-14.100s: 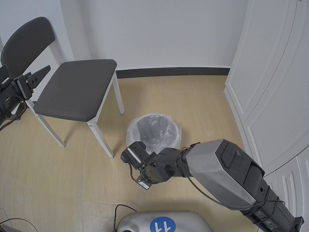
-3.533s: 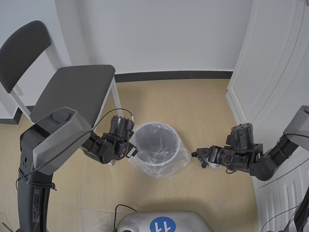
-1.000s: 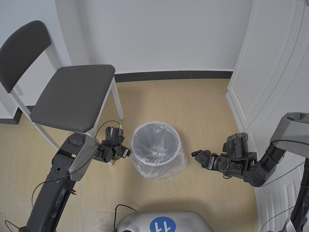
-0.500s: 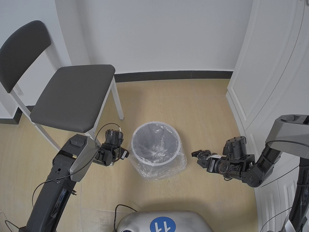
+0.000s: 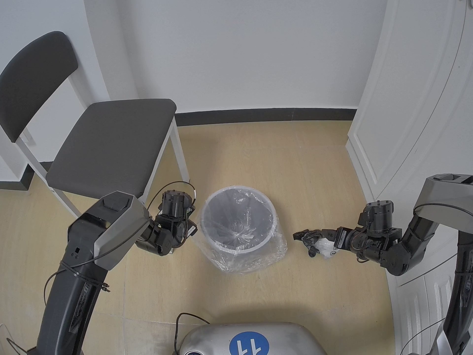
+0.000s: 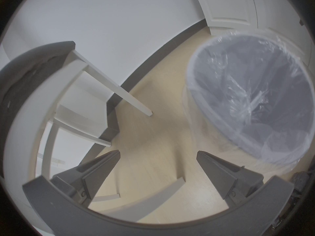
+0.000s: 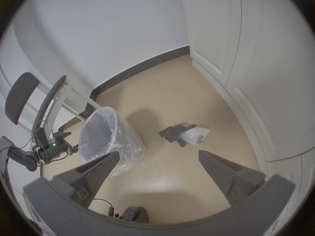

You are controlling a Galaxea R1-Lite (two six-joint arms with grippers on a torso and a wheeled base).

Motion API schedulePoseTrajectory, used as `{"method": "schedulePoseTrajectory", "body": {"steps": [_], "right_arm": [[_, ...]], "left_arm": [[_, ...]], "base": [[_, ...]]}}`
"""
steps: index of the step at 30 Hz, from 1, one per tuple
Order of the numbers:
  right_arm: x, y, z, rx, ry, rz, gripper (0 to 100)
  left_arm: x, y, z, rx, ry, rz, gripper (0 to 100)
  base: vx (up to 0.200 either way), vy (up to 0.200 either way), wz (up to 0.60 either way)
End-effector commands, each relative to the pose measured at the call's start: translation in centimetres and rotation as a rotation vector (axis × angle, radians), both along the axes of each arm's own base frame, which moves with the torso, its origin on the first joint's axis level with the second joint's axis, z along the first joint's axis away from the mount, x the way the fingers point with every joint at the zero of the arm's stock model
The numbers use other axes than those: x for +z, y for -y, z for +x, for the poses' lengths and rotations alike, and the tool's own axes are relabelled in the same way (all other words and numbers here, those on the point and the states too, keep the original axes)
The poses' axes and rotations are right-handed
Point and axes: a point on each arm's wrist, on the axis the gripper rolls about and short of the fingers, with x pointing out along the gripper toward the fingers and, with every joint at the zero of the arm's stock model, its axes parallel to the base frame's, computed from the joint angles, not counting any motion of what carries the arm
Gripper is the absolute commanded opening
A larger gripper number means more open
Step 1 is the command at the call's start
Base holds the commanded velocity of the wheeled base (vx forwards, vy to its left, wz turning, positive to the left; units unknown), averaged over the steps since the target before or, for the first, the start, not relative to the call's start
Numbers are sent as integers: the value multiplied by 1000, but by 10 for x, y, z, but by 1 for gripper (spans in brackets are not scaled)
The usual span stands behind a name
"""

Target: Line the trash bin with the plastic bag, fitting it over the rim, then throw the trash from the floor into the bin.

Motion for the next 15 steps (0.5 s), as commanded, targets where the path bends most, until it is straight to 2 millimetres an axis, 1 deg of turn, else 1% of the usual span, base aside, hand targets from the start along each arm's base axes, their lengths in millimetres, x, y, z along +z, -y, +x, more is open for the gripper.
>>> {"method": "schedulePoseTrajectory", "body": {"steps": [1,5,9,11,12,13,15], "right_arm": [[1,10,2,-23,9,2,100],[6,10,2,-22,22,6,100],[6,9,3,-22,25,7,100],[4,6,5,-19,25,12,100],[4,6,5,-19,25,12,100],[3,4,9,-17,31,14,100],[1,-1,17,-19,47,16,100]], "left_arm": [[35,8,-2,-18,60,-12,100],[56,11,-2,-25,93,-21,100],[68,15,-7,-36,107,-27,100],[78,22,-13,-52,116,-43,100],[78,22,-13,-52,116,-43,100],[83,28,-15,-68,124,-54,100],[89,35,-17,-83,136,-60,100]], "base": [[0,0,0],[0,0,0],[0,0,0],[0,0,0],[0,0,0],[0,0,0],[0,0,0]]}}
